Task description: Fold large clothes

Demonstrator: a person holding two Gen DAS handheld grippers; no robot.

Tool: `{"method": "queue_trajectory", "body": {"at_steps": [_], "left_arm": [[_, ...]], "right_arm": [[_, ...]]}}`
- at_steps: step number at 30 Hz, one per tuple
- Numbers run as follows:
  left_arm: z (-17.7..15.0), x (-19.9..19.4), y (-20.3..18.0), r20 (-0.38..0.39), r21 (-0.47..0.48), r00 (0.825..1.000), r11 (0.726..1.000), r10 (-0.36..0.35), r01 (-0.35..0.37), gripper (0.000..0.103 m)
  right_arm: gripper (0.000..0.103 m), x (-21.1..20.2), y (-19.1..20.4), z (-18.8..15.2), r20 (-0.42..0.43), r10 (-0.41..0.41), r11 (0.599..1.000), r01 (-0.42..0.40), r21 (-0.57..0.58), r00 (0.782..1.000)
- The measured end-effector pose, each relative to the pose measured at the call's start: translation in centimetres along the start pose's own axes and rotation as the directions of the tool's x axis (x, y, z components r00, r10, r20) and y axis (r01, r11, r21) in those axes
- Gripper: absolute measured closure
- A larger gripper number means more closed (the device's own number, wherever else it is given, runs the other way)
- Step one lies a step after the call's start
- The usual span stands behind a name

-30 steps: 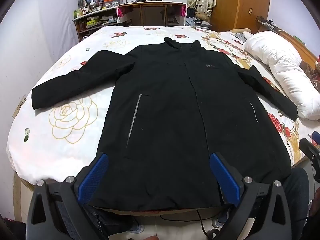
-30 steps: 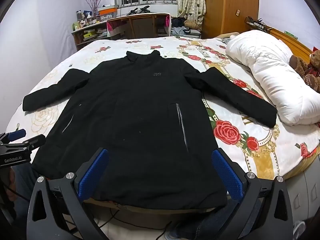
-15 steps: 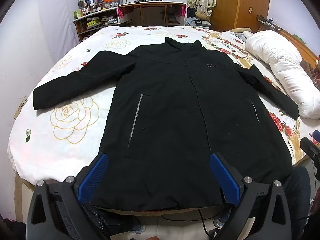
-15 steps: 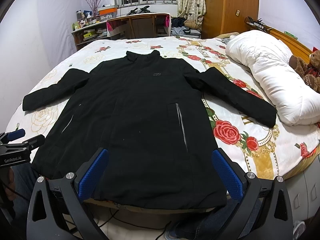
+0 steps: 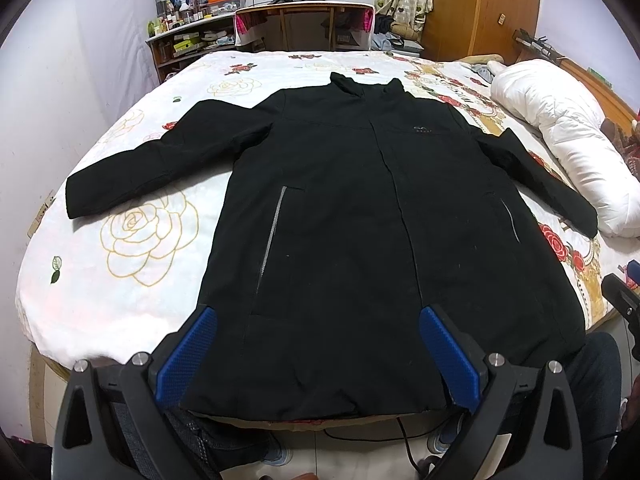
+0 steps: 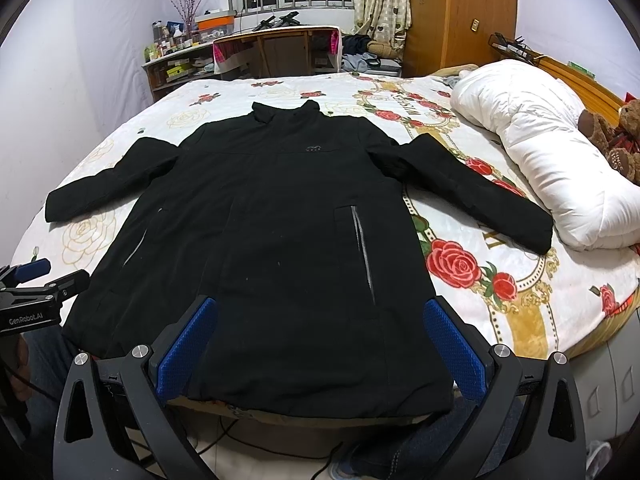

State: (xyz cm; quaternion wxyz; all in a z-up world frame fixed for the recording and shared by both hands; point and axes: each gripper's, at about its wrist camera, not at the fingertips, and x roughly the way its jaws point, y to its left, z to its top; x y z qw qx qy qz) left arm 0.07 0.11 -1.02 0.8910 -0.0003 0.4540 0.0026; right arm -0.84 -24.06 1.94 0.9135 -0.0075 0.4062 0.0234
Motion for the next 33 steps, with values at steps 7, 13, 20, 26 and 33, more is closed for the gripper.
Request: {"method": "queue_trajectory", "body": {"at_steps": [7, 13, 20, 26, 33], "left_arm": [[-0.03, 0.01, 0.06, -0.001, -0.001, 1.000, 1.000, -0.002, 0.002, 0.000], [-0.08, 0.04, 0.18, -0.004, 0.001, 1.000, 1.000, -0.003, 0.003, 0.000], [-0.12, -0.04, 0.22, -0.004, 0.002, 1.000, 1.000, -0.003, 0.003, 0.000], [-0.08, 0.01, 0.29, -0.004, -0.001, 1.000, 1.000, -0.003, 0.003, 0.000], [-0.04, -0.03, 0.39, -0.001, 0.000, 1.000, 1.000, -0.001, 0.001, 0.000]], "right_arm": [[0.000, 0.15, -0.07, -0.17, -0.002, 0.001, 1.000, -0.001, 0.000, 1.000], [0.000, 0.16, -0.08, -0.20, -0.002, 0.003, 1.000, -0.003, 0.002, 1.000], [0.000, 0.19, -0.05, -0.21, -0.002, 0.002, 1.000, -0.002, 0.003, 1.000], [0.000, 0.14, -0.03, -0.24, 0.000, 0.005, 1.000, -0.005, -0.001, 1.000], [0.000, 0.12, 0.02, -0.33, -0.002, 0.007, 1.000, -0.007, -0.002, 1.000]]}}
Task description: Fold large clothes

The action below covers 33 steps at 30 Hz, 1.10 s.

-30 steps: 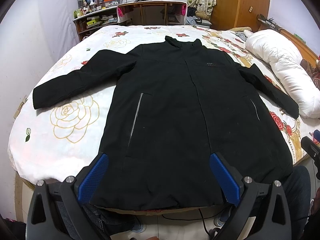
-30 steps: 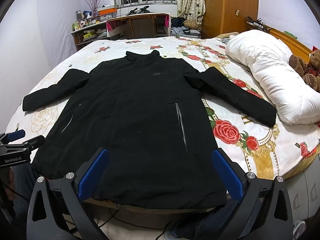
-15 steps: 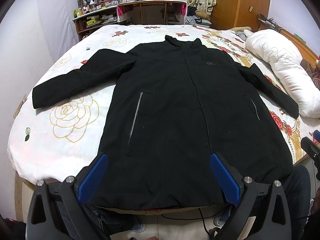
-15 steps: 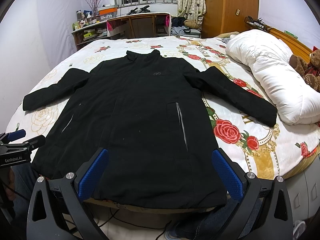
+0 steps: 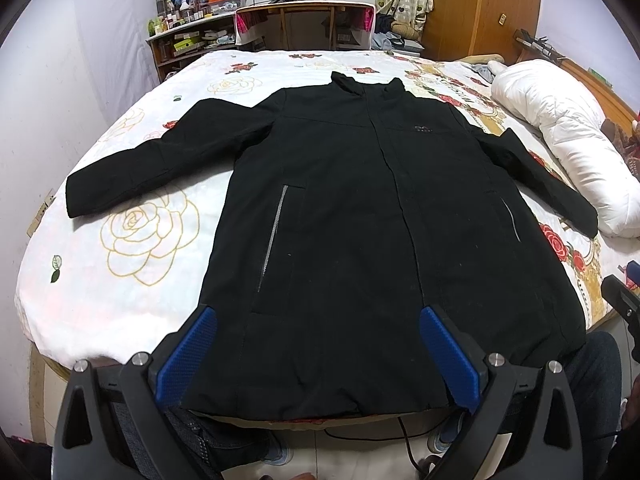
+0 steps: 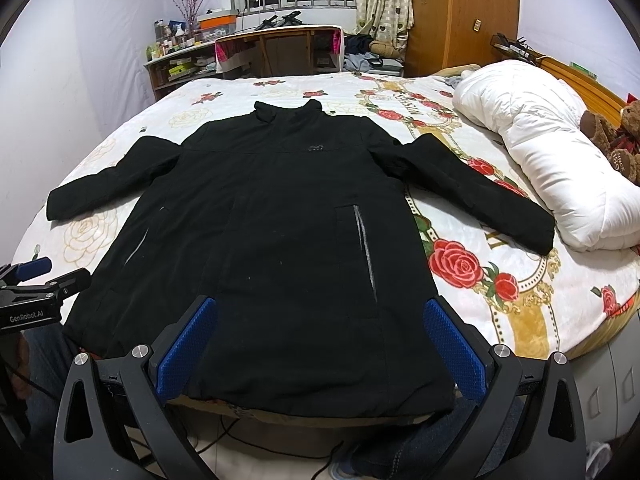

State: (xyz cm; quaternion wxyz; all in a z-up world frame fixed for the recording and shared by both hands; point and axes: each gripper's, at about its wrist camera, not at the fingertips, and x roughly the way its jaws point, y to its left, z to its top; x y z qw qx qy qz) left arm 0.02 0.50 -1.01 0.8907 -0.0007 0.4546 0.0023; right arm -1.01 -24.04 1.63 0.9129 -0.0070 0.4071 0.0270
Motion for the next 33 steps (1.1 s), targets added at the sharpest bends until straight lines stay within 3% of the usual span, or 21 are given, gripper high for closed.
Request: {"method": "queue_trajectory", "body": {"at_steps": [26, 33], "left_arm": [[1.0, 1.5, 1.7, 0.005, -0.033, 1.000, 0.999, 0.021, -0.021, 0.000], [2.3, 4.0, 4.1, -0.015, -0.097, 1.000, 0.995, 0.005, -0.007, 0.000]], "right_arm": [[0.000, 2.3, 1.4, 1.1, -0.017, 0.037, 0.999, -0.037, -0.039, 0.999], [0.000, 4.7, 2.5, 2.7, -0.036, 0.066, 0.996, -0.069, -0.062, 0.997]]}}
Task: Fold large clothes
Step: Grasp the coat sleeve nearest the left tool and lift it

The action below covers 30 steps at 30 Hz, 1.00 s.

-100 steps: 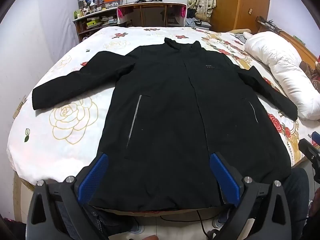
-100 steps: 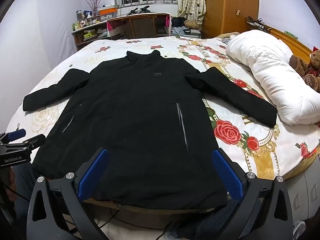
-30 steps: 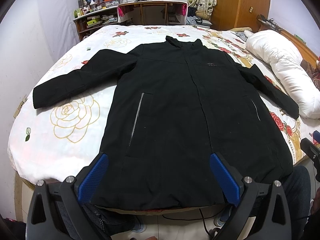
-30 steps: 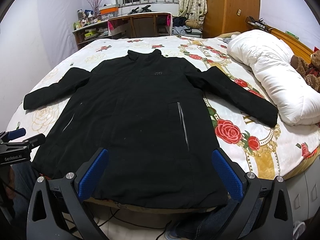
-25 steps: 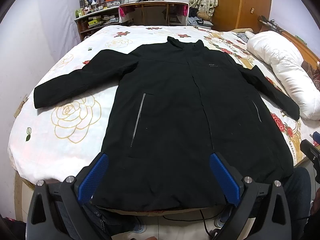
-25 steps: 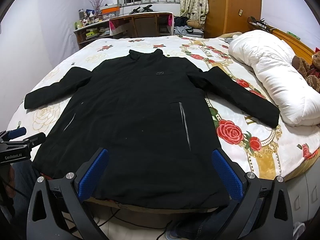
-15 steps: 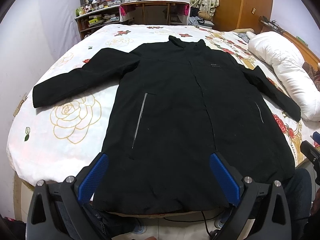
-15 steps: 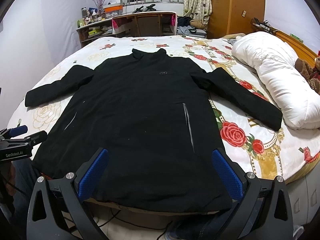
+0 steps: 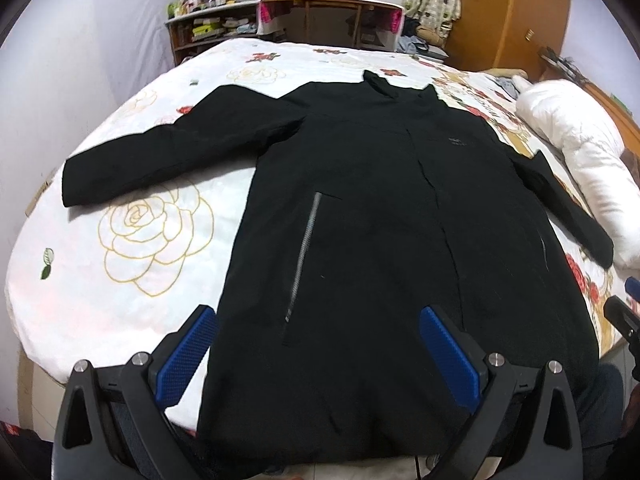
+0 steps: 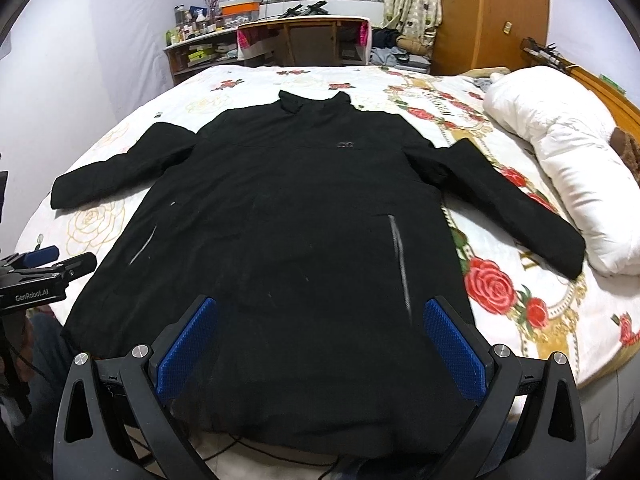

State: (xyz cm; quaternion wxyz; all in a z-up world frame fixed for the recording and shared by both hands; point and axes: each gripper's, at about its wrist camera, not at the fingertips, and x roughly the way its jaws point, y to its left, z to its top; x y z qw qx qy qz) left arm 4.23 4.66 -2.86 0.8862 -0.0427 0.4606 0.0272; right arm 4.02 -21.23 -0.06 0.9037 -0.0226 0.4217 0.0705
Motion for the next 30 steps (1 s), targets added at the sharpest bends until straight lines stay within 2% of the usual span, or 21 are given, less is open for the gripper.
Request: {"method": "queue_trajectory", "body": {"at_steps": [6, 9, 12, 17, 20, 30], "left_arm": [[1.9, 2.9, 2.7, -0.007, -0.058, 1.000, 0.998, 0.026, -0.026, 0.002], [3.0, 4.5, 4.9, -0.012, -0.105, 0.999, 0.994, 0.035, -0.036, 0.010], [4.3, 6.3, 7.1, -0.014, -0.149, 0.997, 0.986, 0.076, -0.078, 0.017], [6.4, 8.7, 11.4, -0.012, -0.242, 0.994, 0.964, 0.112, -0.112, 0.018], [7.3, 10.0, 13.9, -0.011, -0.294, 0.997, 0.952, 0.081, -0.080, 0.018], [9.3, 13.9, 21.4, 0.019, -0.456, 0.993, 0.885, 0.118, -0.097, 0.018]], "right_arm": [[0.000, 3.4, 1.2, 2.5, -0.011, 0.039, 0.999, -0.039, -0.027, 0.999], [0.000, 5.4, 2.0, 3.9, -0.022, 0.053, 0.997, -0.054, -0.047, 0.998], [0.000, 6.9, 2.8, 5.1, -0.023, 0.066, 0.995, -0.068, -0.069, 0.998], [0.000, 9.7, 4.2, 7.4, -0.022, 0.090, 0.989, -0.092, -0.114, 0.996], [0.000, 11.2, 4.9, 8.5, -0.025, 0.093, 0.987, -0.096, -0.129, 0.995], [0.000, 15.8, 6.3, 11.4, -0.043, 0.086, 0.983, -0.092, -0.161, 0.995]]}}
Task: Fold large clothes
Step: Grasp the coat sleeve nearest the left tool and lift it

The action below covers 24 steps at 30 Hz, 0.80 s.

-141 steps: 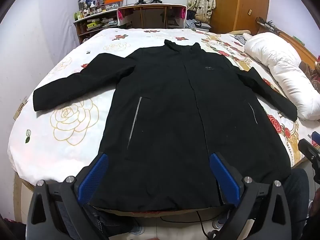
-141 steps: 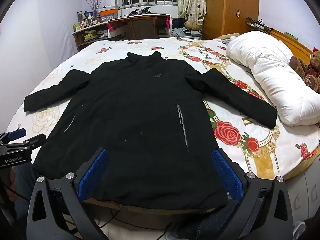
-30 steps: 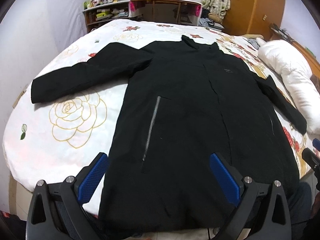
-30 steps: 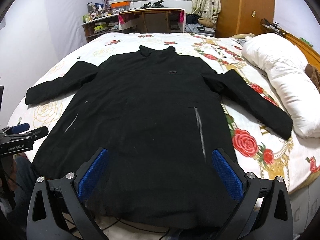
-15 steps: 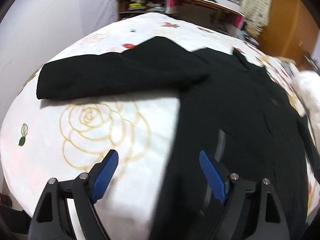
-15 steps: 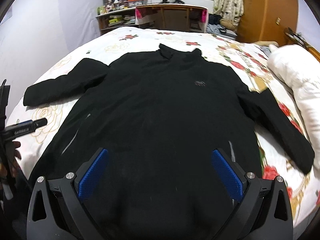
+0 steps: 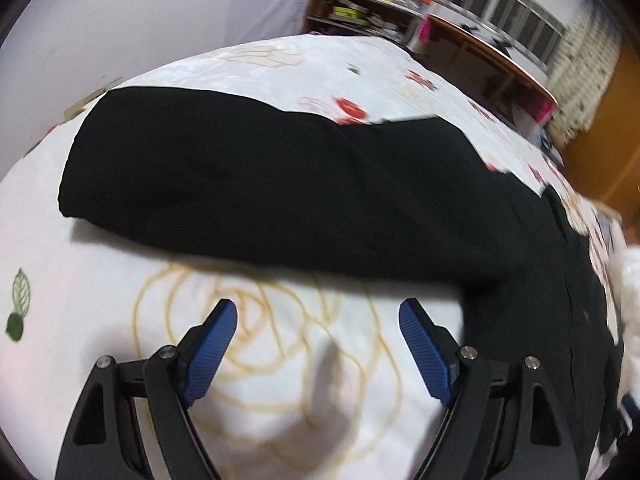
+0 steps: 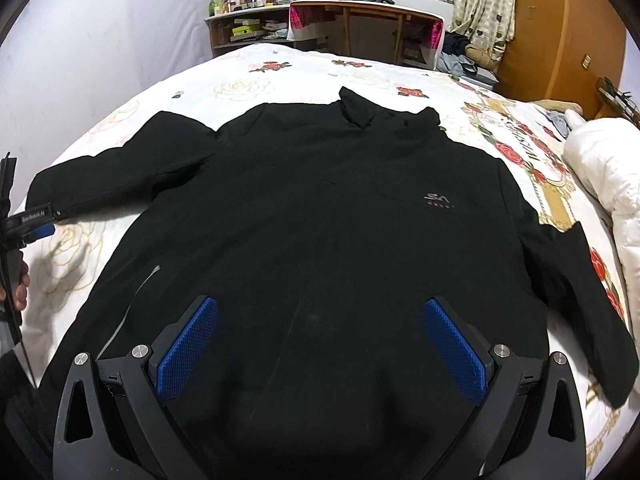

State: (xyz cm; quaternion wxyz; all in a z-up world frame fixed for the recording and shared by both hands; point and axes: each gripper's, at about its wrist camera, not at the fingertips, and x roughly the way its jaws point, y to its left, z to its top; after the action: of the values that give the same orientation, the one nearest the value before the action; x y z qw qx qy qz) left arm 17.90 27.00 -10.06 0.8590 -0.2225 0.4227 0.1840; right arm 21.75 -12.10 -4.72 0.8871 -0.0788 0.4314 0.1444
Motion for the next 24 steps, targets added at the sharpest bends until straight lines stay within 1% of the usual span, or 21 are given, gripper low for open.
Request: {"method": "queue_trajectory", "body": {"at_steps": [3, 5, 7, 8, 11, 13, 15, 16, 18, 19, 21, 23, 24], "left_arm": [[0.8, 1.2, 1.9, 0.007, -0.079, 1.000, 0.997, 0.012, -0.012, 0.018], [1.3, 1.8, 3.5, 0.022, -0.144, 1.000, 0.989, 0.021, -0.018, 0.018], [1.6, 2.1, 4.5, 0.035, -0.186, 0.999, 0.982, 0.018, -0.011, 0.019], [1.8, 2.2, 4.9, 0.045, -0.202, 0.999, 0.979, 0.018, -0.009, 0.019], [2.3, 2.3, 5.1, 0.070, -0.210, 0.997, 0.978, 0.025, -0.010, 0.019], [2.7, 2.6, 5.3, 0.082, -0.211, 0.996, 0.977, 0.035, -0.017, 0.021], [2.9, 2.9, 5.5, 0.085, -0.210, 0.994, 0.976, 0.071, -0.051, 0.034], [2.9, 3.1, 5.4, 0.085, -0.203, 0.993, 0.977, 0.084, -0.065, 0.036], [3.0, 3.1, 4.9, 0.098, -0.168, 0.989, 0.981, 0.111, -0.093, 0.056], [3.0, 3.0, 4.8, 0.102, -0.153, 0.988, 0.983, 0.115, -0.098, 0.060], [3.4, 2.7, 4.1, 0.111, -0.124, 0.986, 0.986, 0.128, -0.114, 0.076], [3.8, 2.0, 3.5, 0.128, -0.094, 0.982, 0.988, 0.136, -0.125, 0.085], [4.0, 1.5, 3.1, 0.136, -0.080, 0.981, 0.989, 0.135, -0.125, 0.087]], "right_arm": [[0.000, 1.2, 0.1, 0.5, -0.010, -0.001, 1.000, 0.001, -0.005, 1.000], [0.000, 1.7, 0.0, 0.7, -0.016, -0.003, 1.000, 0.003, -0.010, 1.000], [0.000, 2.1, -0.1, 0.7, -0.020, -0.004, 1.000, 0.004, -0.014, 1.000], [0.000, 2.2, -0.1, 0.7, -0.022, -0.007, 1.000, 0.007, -0.016, 1.000], [0.000, 2.6, -0.5, 0.6, -0.032, -0.015, 1.000, 0.014, -0.011, 0.999], [0.000, 2.8, -0.6, 0.5, -0.037, -0.018, 1.000, 0.018, -0.007, 0.999], [0.000, 2.9, -0.8, 0.4, -0.041, -0.023, 1.000, 0.023, -0.004, 0.999], [0.000, 2.9, -0.8, 0.4, -0.042, -0.024, 1.000, 0.024, -0.004, 0.999], [0.000, 3.0, -0.9, 0.3, -0.044, -0.036, 0.999, 0.035, -0.004, 0.998], [0.000, 3.1, -1.0, 0.2, -0.045, -0.039, 0.999, 0.039, -0.001, 0.998], [0.000, 3.2, -1.3, 0.1, -0.050, -0.046, 0.999, 0.046, 0.004, 0.998], [0.000, 3.2, -1.4, 0.0, -0.050, -0.055, 0.998, 0.055, 0.007, 0.997], [0.000, 3.2, -1.5, 0.0, -0.048, -0.059, 0.998, 0.060, 0.008, 0.997]]}}
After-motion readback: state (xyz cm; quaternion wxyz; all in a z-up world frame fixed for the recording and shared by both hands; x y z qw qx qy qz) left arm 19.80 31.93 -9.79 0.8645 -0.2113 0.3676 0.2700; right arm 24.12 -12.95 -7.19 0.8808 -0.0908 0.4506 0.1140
